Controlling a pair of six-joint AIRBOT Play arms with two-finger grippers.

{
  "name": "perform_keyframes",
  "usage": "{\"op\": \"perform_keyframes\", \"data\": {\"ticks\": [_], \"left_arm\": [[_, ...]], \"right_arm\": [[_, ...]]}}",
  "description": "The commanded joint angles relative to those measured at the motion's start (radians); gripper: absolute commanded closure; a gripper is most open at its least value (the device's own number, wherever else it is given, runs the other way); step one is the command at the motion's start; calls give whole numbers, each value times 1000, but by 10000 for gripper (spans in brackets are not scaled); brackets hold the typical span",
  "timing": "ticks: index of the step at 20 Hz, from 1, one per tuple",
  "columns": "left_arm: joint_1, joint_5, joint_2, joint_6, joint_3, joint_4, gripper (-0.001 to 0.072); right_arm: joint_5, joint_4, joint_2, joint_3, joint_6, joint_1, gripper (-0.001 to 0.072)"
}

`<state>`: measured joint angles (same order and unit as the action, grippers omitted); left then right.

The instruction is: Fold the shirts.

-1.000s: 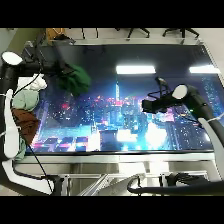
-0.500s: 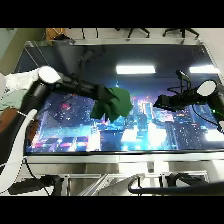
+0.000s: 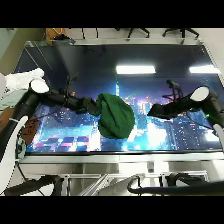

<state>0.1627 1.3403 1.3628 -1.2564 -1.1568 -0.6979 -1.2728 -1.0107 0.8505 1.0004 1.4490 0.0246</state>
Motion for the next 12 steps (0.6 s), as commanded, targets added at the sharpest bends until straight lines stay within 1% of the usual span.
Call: {"op": "perform_keyframes", "data": {"ticks": [1, 3, 6, 8, 9, 10, 11, 12], "left_arm": [[-40, -132, -51, 34, 270, -20, 12], [-6, -246, -39, 87, 401, 45, 12], [87, -391, 40, 194, 493, 205, 13], [142, -440, 109, 248, 495, 283, 13], [159, -455, 139, 256, 489, 290, 45], [161, -431, 163, 265, 462, 293, 65], [161, -418, 181, 266, 432, 287, 130], [161, -407, 191, 267, 407, 287, 371]], "right_arm": [[118, 90, 18, -131, -39, 74, 204], [206, 161, 66, -174, -90, 137, 205], [301, 220, 181, -175, -129, 225, 206], [334, 296, 250, -175, -182, 255, 214], [334, 354, 282, -175, -224, 259, 214], [333, 416, 306, -175, -272, 259, 215], [333, 480, 324, -175, -323, 258, 216], [330, 536, 332, -175, -367, 258, 234]]}}
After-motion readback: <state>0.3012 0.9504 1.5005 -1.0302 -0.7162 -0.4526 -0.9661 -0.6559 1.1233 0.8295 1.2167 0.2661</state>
